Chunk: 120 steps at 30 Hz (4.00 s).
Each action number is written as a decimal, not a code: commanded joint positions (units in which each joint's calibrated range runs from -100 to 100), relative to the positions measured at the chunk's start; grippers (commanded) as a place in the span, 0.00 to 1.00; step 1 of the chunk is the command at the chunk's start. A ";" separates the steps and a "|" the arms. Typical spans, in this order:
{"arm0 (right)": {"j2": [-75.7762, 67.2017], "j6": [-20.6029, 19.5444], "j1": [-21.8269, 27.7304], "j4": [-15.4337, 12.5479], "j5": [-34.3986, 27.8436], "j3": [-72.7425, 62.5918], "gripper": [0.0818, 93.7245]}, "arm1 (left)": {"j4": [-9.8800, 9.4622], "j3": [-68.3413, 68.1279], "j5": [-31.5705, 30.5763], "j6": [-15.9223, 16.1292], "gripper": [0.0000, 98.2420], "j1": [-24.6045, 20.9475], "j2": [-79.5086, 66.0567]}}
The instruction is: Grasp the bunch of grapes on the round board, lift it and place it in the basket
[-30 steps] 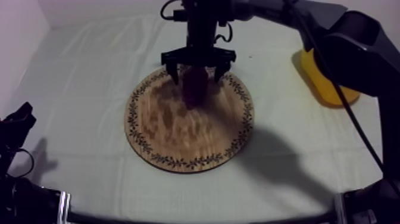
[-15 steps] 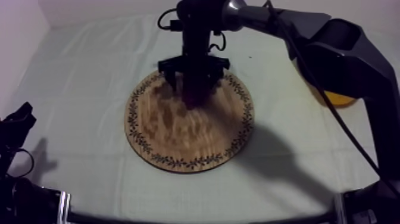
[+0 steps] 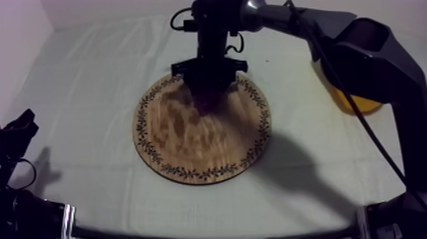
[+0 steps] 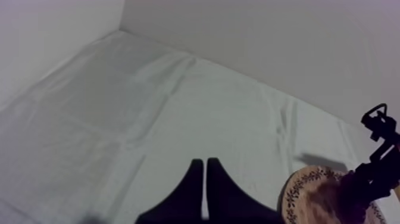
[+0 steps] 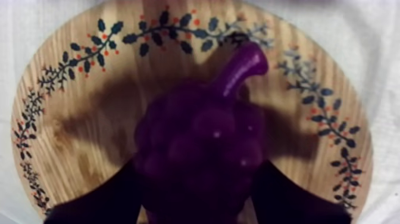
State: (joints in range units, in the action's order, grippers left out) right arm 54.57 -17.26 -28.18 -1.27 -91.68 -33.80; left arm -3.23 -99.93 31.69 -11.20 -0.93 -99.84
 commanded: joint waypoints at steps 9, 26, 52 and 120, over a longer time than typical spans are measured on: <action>-12.32 2.25 -0.43 0.28 -1.83 6.55 0.38 | -0.02 0.04 -0.01 0.00 0.00 0.02 0.01; -27.78 4.83 0.12 3.20 -5.85 8.58 0.36 | -0.02 0.04 -0.01 0.00 0.00 0.02 0.01; -45.82 16.08 25.27 4.85 -0.82 38.67 0.40 | -0.02 0.04 -0.01 0.00 0.00 0.02 0.01; -82.97 19.49 31.26 8.26 40.05 88.87 0.28 | -0.02 0.04 -0.01 0.00 0.00 0.02 0.01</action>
State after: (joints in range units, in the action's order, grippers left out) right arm -23.26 2.43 3.19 7.54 -53.00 49.03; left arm -3.23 -99.93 31.71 -11.20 -0.93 -99.84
